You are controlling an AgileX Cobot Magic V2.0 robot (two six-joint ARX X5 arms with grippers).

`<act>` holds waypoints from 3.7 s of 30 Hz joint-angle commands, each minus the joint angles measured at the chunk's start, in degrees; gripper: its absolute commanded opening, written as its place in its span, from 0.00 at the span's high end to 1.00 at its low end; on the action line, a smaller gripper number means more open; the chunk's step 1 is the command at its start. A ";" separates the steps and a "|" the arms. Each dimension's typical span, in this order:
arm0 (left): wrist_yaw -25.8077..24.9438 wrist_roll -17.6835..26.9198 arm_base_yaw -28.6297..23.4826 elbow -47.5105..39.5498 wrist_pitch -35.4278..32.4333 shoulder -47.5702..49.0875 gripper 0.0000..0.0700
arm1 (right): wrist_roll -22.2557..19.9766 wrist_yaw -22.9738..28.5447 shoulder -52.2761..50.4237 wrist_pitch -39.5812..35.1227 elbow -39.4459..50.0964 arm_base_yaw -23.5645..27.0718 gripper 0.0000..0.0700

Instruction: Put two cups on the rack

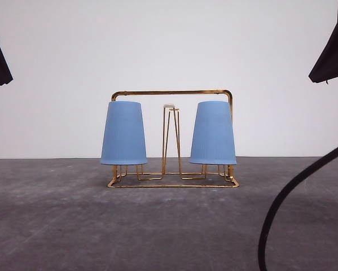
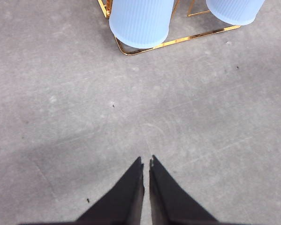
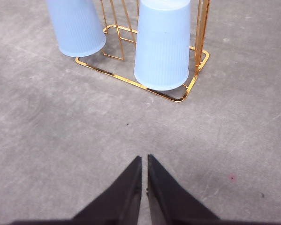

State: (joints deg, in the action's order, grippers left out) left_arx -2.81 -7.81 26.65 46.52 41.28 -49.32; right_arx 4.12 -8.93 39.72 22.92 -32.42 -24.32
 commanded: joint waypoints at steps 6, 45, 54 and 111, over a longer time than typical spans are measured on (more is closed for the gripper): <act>-0.22 1.98 -2.61 -3.93 -3.40 5.14 1.00 | 0.35 -0.02 0.13 -0.63 -0.61 -0.31 0.98; 3.45 8.63 -24.87 -45.81 -33.55 49.09 1.00 | 0.35 -0.02 0.13 -0.63 -0.61 -0.31 0.98; 3.43 8.63 -24.87 -45.81 -33.55 49.09 1.00 | 0.32 -0.02 0.13 -0.63 -0.61 -0.31 0.98; 3.44 8.63 -24.87 -45.81 -33.55 49.09 1.00 | -6.03 6.16 -39.52 -20.37 31.74 31.61 0.98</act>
State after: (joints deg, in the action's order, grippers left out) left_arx 0.34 0.43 1.89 1.48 8.32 -0.25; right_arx -2.33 -2.82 0.23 3.20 -0.80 7.20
